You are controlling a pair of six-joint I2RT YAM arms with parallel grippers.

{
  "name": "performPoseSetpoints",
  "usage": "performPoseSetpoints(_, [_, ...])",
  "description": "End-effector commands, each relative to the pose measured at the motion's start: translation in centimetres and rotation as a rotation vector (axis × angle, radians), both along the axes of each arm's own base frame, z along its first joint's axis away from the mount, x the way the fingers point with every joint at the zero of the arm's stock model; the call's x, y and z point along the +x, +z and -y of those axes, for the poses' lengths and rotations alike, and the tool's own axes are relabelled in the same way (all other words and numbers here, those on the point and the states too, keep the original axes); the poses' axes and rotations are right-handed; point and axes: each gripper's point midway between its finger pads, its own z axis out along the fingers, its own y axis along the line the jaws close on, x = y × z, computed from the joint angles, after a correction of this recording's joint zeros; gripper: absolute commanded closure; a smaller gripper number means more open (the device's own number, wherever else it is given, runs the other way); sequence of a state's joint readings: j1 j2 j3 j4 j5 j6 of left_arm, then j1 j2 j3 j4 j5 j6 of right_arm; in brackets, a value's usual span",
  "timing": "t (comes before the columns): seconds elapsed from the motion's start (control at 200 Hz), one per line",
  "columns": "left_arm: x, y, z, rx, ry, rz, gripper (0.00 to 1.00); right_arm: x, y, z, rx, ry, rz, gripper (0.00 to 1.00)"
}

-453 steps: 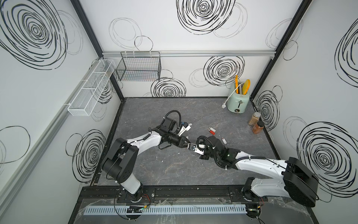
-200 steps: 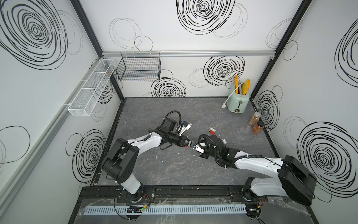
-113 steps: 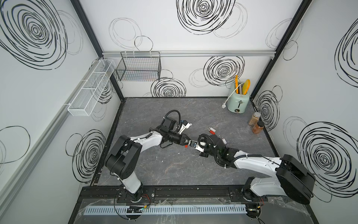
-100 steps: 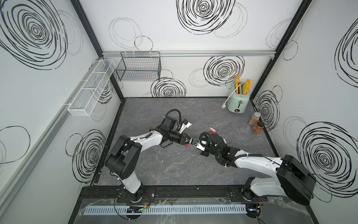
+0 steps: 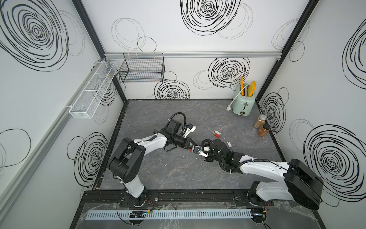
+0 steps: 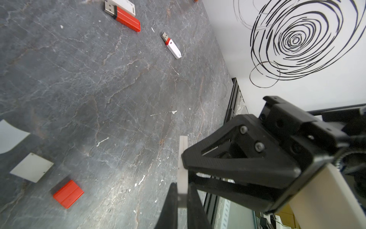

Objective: Close the usb drive cover
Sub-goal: Close the cover of the USB drive.

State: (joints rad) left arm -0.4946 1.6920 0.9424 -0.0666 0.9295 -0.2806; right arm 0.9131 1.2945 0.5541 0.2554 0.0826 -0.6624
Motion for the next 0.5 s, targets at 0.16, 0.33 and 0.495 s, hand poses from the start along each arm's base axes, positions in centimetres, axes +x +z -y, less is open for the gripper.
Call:
performPoseSetpoints(0.16, [3.2,0.8,-1.9,-0.022,0.135,0.002,1.0,0.4,9.7,0.9,0.271,0.0,0.174,0.35])
performPoseSetpoints(0.33, [5.5,1.1,-3.9,-0.037,0.259,-0.032,1.0,1.5,11.8,6.0,0.299,-0.176,0.245,0.13])
performPoseSetpoints(0.495, [7.3,1.8,-4.7,-0.049,0.333,-0.04,1.0,2.3,13.1,9.5,0.344,-0.297,0.216,0.01])
